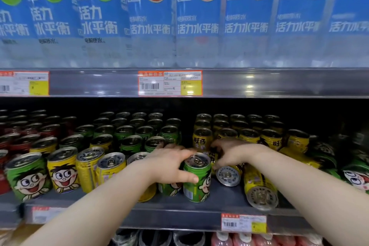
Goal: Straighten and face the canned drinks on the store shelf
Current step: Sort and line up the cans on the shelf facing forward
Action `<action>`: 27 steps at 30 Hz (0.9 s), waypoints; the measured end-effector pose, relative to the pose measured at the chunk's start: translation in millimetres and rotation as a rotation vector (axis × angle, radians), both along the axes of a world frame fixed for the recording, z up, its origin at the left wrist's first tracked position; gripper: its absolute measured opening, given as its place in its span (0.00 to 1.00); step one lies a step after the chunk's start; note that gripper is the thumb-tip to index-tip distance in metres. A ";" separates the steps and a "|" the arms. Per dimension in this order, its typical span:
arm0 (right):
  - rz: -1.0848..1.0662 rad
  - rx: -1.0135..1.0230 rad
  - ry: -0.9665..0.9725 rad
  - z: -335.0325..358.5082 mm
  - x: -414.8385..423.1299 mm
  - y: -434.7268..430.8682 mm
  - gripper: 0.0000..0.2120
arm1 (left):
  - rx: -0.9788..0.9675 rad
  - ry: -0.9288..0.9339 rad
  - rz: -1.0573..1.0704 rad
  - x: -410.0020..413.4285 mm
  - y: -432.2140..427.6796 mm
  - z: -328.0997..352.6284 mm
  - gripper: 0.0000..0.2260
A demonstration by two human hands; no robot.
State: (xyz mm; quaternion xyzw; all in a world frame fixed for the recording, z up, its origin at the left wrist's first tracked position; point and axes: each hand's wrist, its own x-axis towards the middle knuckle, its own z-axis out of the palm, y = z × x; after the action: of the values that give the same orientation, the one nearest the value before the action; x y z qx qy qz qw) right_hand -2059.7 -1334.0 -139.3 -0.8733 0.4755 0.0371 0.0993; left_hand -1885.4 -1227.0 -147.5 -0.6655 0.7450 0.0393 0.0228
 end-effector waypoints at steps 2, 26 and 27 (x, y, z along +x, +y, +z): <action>0.018 -0.015 0.050 -8.2 7.1 -1.1 0.42 | -0.006 -0.005 0.002 0.4 -0.2 0.6 0.35; 0.047 -0.023 -0.134 12.2 -25.9 -2.3 0.34 | -0.022 0.105 0.030 -10.8 -11.0 6.8 0.43; 0.029 -0.016 -0.033 12.3 -31.9 -0.4 0.38 | -0.043 0.100 0.020 -17.3 -14.6 8.6 0.42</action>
State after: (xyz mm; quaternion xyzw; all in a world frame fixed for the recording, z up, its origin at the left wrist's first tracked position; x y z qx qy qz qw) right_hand -2091.6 -1334.4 -127.0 -0.8814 0.4613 0.0202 0.0994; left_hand -1902.7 -1241.6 -138.9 -0.6705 0.7392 0.0566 -0.0293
